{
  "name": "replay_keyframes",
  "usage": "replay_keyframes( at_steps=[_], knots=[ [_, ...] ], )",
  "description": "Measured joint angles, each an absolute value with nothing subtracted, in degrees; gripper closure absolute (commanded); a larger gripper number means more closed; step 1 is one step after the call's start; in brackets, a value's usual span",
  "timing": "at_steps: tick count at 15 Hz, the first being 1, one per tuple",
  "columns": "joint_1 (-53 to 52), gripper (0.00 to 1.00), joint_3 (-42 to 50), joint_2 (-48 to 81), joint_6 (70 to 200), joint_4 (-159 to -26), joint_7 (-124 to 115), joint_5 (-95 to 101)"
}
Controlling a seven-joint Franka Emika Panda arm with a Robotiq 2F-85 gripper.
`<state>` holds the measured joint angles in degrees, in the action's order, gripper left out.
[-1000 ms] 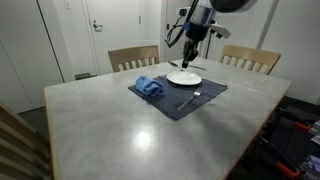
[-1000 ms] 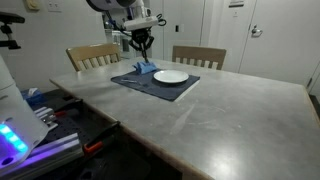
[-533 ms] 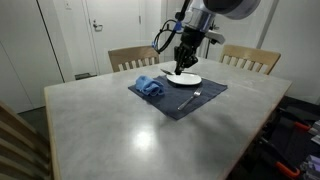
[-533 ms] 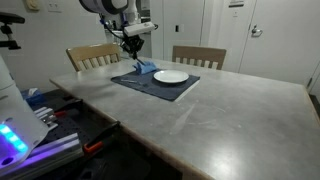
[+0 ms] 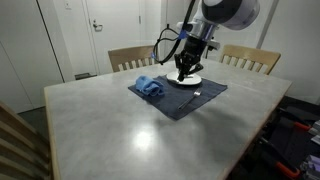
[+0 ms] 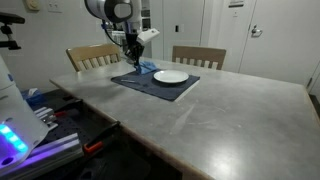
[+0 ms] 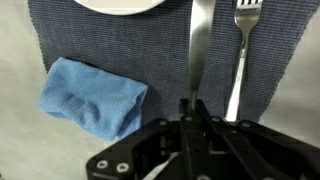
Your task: Pick up the spoon and put it on the table mat
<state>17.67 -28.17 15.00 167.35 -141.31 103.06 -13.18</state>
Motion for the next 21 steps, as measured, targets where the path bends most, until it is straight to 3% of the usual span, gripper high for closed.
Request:
replay_keyframes(
  at_steps=[7, 15, 21],
  knots=[
    [20.0, 0.98, -30.2, 19.0, 167.4, -141.2, 118.3, -17.5],
    [15.7, 0.98, -23.5, 21.8, 169.6, -141.5, 115.9, -11.7],
    [15.7, 0.98, -23.9, 22.9, 170.6, -141.1, 112.6, -10.8]
  ],
)
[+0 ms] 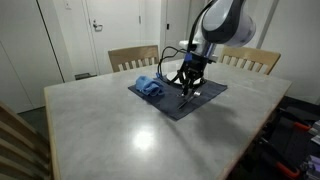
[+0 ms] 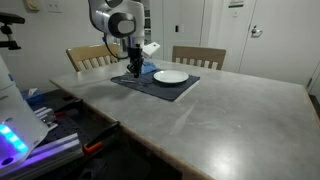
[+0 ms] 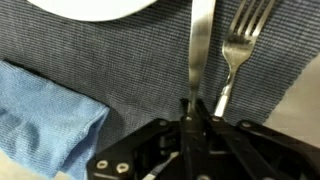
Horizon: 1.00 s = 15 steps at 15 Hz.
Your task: Pick up the spoon and put it on the table mat
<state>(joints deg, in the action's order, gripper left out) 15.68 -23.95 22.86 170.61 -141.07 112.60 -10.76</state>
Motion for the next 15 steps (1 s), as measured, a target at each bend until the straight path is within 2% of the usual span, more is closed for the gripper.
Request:
replay_keyframes(
  at_steps=[15],
  knots=[
    [13.4, 0.98, -21.9, 25.8, 175.8, -140.6, 93.4, -0.5]
  ],
)
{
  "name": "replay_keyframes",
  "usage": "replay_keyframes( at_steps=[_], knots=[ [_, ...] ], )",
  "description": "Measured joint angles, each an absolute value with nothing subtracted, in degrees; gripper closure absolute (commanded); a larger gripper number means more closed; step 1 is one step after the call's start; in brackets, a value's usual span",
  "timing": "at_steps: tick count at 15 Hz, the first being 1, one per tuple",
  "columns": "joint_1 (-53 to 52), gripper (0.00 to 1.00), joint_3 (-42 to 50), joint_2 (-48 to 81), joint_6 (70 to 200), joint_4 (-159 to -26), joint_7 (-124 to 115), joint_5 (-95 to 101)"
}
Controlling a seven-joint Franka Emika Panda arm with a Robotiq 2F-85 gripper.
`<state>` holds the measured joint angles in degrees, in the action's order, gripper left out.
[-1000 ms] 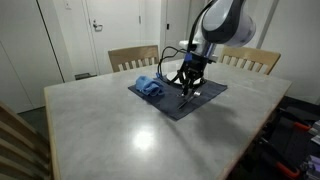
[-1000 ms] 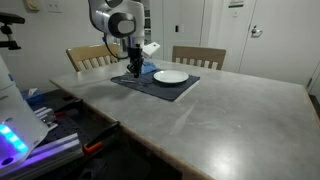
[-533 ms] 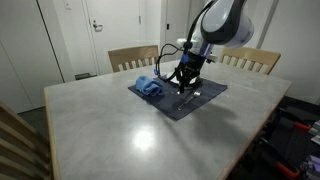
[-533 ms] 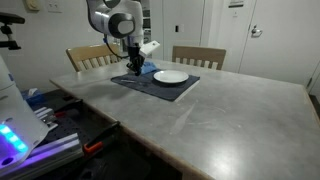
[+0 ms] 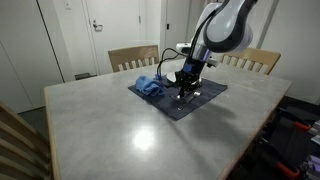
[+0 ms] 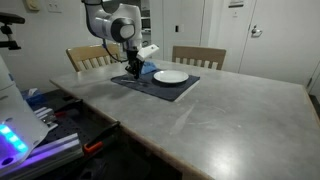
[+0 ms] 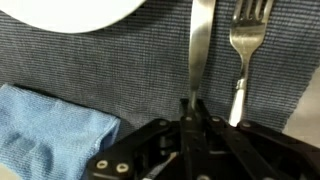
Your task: Pick up the spoon and put it on the table mat
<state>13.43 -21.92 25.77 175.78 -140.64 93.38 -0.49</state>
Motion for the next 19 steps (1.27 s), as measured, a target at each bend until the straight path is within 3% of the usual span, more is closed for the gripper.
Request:
replay_keyframes(
  at_steps=[3, 5, 14, 15, 19],
  knots=[
    [12.8, 0.98, -21.1, 26.1, 176.0, -140.6, 90.5, 2.4],
    [12.3, 0.68, -20.5, 26.1, 176.0, -140.6, 88.7, 3.9],
    [12.6, 0.05, -20.5, 25.2, 175.8, -140.2, 81.8, 5.4],
    [13.2, 0.01, -21.0, 24.7, 175.6, -140.1, 81.2, 5.3],
    [14.9, 0.00, -22.5, 20.6, 172.1, -140.0, 79.5, 4.7]
  ],
)
